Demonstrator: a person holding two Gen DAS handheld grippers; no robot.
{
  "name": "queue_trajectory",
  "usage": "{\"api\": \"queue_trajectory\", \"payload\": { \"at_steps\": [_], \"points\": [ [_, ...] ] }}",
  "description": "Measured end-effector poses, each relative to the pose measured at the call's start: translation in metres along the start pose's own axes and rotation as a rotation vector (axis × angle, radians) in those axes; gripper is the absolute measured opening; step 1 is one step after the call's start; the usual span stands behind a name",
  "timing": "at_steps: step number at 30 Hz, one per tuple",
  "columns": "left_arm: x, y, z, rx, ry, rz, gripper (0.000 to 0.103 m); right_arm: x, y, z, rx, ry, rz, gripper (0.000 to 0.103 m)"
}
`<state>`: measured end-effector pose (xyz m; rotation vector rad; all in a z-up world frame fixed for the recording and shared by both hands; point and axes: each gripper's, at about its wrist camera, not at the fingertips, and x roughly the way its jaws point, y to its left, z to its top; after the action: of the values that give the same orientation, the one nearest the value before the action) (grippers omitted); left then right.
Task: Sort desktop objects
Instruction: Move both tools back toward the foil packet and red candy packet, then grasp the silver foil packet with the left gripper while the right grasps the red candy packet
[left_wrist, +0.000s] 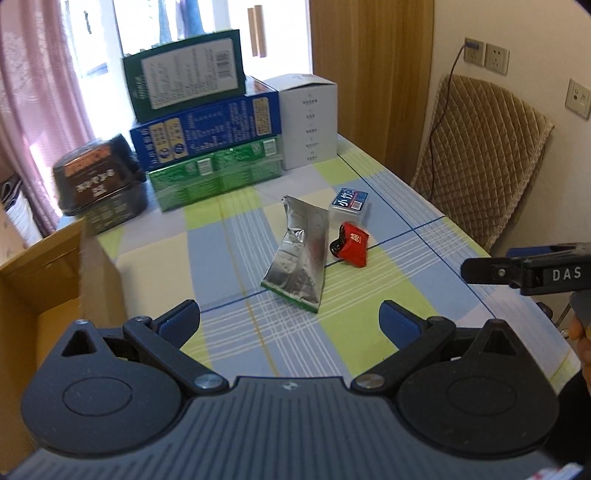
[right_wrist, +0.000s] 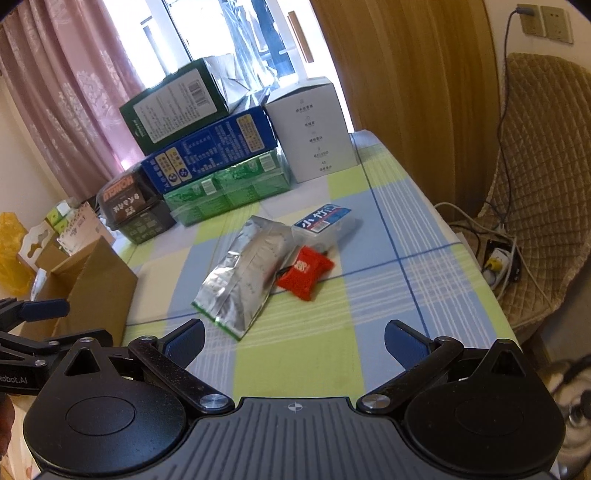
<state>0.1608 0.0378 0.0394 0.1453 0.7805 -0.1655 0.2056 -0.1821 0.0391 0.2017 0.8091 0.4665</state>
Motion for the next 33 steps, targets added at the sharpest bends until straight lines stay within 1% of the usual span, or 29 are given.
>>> {"api": "queue_trajectory", "payload": {
  "at_steps": [6, 7, 8, 10, 14, 16, 19, 21, 26, 30, 31, 32, 33],
  "points": [
    [0.047, 0.013, 0.017, 0.001, 0.04, -0.032, 0.101, 0.046, -0.01, 0.018, 0.018, 0.023, -0.006, 0.1],
    [0.055, 0.015, 0.02, 0.002, 0.048, -0.033, 0.101, 0.054, -0.012, 0.02, 0.025, 0.028, -0.004, 0.098],
    [0.063, 0.017, 0.022, 0.007, 0.055, -0.033, 0.101, 0.062, -0.014, 0.022, 0.029, 0.035, -0.002, 0.092],
    [0.078, 0.019, 0.027, 0.02, 0.065, -0.035, 0.101, 0.079, -0.017, 0.025, 0.032, 0.052, 0.005, 0.086],
    [0.108, 0.023, 0.035, 0.05, 0.097, -0.044, 0.098, 0.112, -0.022, 0.026, 0.039, 0.082, 0.003, 0.08],
    [0.122, 0.025, 0.038, 0.062, 0.112, -0.049, 0.094, 0.127, -0.024, 0.027, 0.056, 0.09, 0.002, 0.077],
    [0.144, 0.028, 0.041, 0.068, 0.128, -0.046, 0.092, 0.148, -0.029, 0.027, 0.096, 0.102, 0.005, 0.071],
    [0.155, 0.03, 0.043, 0.067, 0.134, -0.051, 0.089, 0.159, -0.03, 0.027, 0.113, 0.108, 0.006, 0.069],
    [0.174, 0.035, 0.043, 0.062, 0.144, -0.053, 0.089, 0.179, -0.033, 0.033, 0.129, 0.105, 0.003, 0.063],
    [0.182, 0.036, 0.043, 0.057, 0.145, -0.065, 0.089, 0.191, -0.035, 0.034, 0.156, 0.118, 0.013, 0.058],
    [0.184, 0.035, 0.043, 0.06, 0.146, -0.066, 0.089, 0.192, -0.034, 0.034, 0.152, 0.116, 0.013, 0.054],
    [0.185, 0.034, 0.043, 0.063, 0.147, -0.068, 0.089, 0.192, -0.034, 0.035, 0.148, 0.117, 0.012, 0.046],
    [0.187, 0.034, 0.042, 0.064, 0.149, -0.071, 0.089, 0.191, -0.035, 0.035, 0.148, 0.119, 0.017, 0.04]
  ]
}}
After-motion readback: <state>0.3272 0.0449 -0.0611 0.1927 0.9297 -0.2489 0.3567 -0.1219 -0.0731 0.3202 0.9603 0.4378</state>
